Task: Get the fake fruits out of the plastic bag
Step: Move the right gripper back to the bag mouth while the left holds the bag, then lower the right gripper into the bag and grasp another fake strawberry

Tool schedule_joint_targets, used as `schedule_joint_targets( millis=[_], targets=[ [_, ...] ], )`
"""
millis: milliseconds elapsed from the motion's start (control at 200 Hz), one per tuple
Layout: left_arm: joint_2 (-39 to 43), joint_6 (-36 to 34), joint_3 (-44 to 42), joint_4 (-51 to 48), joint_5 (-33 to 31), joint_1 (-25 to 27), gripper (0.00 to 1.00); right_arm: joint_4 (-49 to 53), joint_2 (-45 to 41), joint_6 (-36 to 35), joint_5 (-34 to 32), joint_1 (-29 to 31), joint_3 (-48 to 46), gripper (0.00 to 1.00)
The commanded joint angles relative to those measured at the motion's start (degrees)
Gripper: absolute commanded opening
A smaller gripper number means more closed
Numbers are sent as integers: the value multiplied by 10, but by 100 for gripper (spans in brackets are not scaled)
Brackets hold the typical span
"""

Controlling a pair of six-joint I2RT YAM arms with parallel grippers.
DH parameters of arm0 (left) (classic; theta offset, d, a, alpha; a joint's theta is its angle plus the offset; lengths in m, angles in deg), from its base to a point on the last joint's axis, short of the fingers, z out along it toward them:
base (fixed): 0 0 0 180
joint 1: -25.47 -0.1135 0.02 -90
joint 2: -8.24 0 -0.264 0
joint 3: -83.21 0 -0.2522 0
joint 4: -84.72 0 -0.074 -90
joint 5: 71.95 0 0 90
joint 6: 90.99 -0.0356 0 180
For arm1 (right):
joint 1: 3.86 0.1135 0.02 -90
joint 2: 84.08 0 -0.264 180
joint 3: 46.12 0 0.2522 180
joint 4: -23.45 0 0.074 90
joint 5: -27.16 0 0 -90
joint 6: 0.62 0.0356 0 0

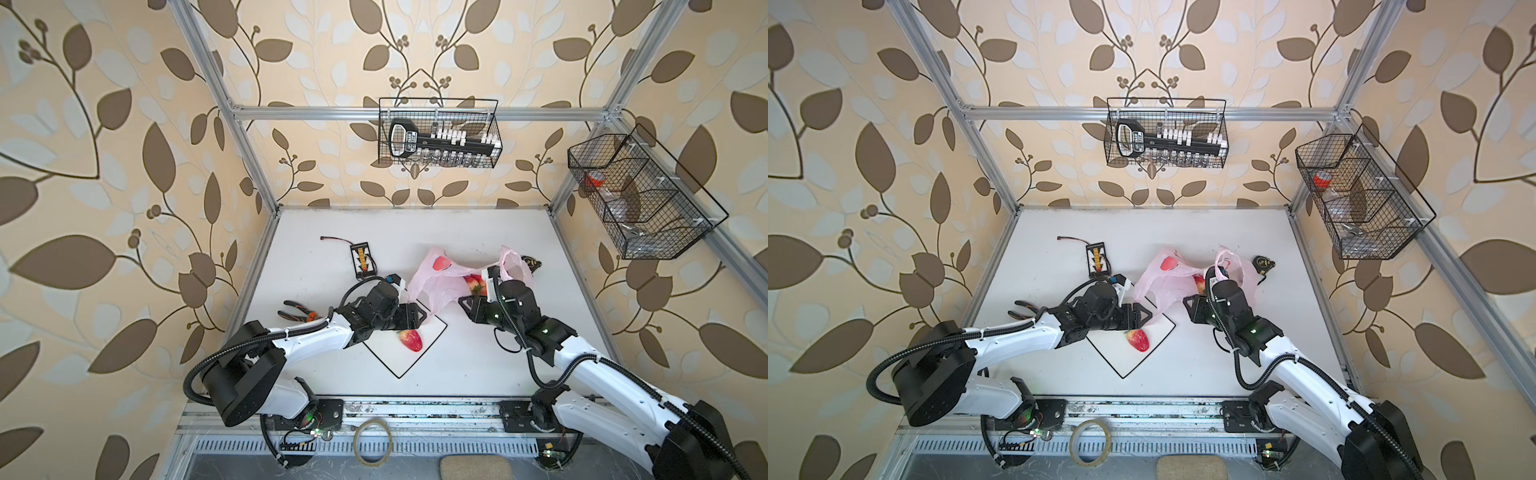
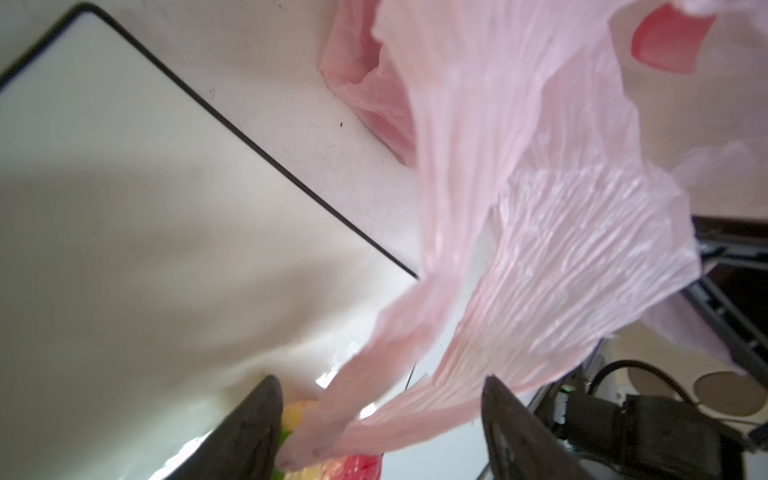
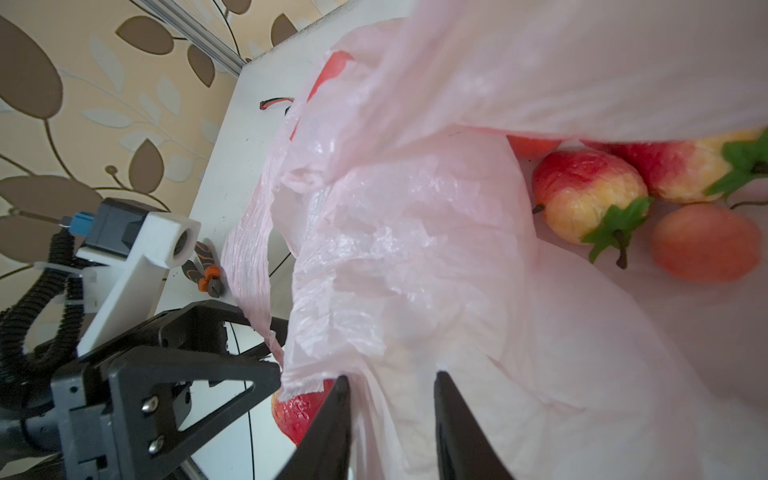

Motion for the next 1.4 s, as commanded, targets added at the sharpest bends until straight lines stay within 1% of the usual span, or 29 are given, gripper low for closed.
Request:
schedule_joint_targets(
  millis=[0, 65, 105, 140, 155, 165, 195, 230, 280, 325, 345, 415, 550, 590, 640, 695, 805, 980, 1120, 1235, 1315, 1395],
  targets=[
    [-17, -3, 24, 58, 12, -4, 48, 12, -15, -8, -20, -2, 19, 33],
    [-20, -2, 23, 83, 16, -6, 27, 15, -22, -9, -33, -2, 11, 32],
    [-20, -3, 25, 93, 17, -7, 17, 22, -24, -10, -45, -3, 3, 31],
    [-16, -8, 26, 99, 17, -7, 8, 36, -23, -7, -63, -2, -1, 27],
    [-14, -12, 26, 101, 17, -8, 2, 46, -21, -6, -71, -3, -3, 24],
    [-11, -15, 27, 102, 17, -8, 0, 51, -19, -5, -76, -3, -4, 22],
    [-3, -25, 30, 96, 14, -9, 0, 68, -14, 0, -88, -4, -6, 19],
    [9, -37, 32, 84, 6, -10, 0, 81, -7, 5, -92, -6, -12, 17],
    [28, -57, 32, 69, -8, -11, 0, 87, 0, 12, -83, -11, -20, 17],
    [44, -79, 32, 56, -12, -11, 0, 88, 6, 16, -72, -12, -25, 21],
    [49, -89, 33, 48, -14, -11, 0, 88, 8, 18, -68, -12, -26, 23],
    [67, -122, 41, 12, -9, -11, 0, 88, 15, 17, -54, -12, -24, 36],
    [91, -161, 61, -65, -7, -11, 0, 88, 5, -12, -31, -12, 4, 60],
    [96, -170, 66, -86, -8, -11, 0, 88, -8, -22, -29, -12, 15, 64],
    [100, -179, 71, -111, -12, -11, 0, 86, -25, -32, -29, -12, 26, 67],
    [103, -186, 75, -133, -16, -11, 0, 86, -39, -38, -38, -13, 35, 67],
    [107, -195, 76, -154, -20, -11, 0, 88, -41, -39, -55, -17, 46, 65],
    [108, -202, 74, -164, -30, -11, 0, 69, -27, -32, -30, -23, 59, 63],
    [98, -205, 79, -175, -36, -11, 0, 47, -41, -39, -6, -25, 69, 63],
    [96, -207, 82, -172, -30, -11, 0, 48, -56, -47, -24, -25, 72, 64],
    [101, -209, 79, -163, -22, -11, 0, 52, -53, -42, -54, -25, 64, 59],
    [108, -212, 75, -156, -15, -11, 0, 51, -35, -31, -83, -24, 54, 50]
  ],
)
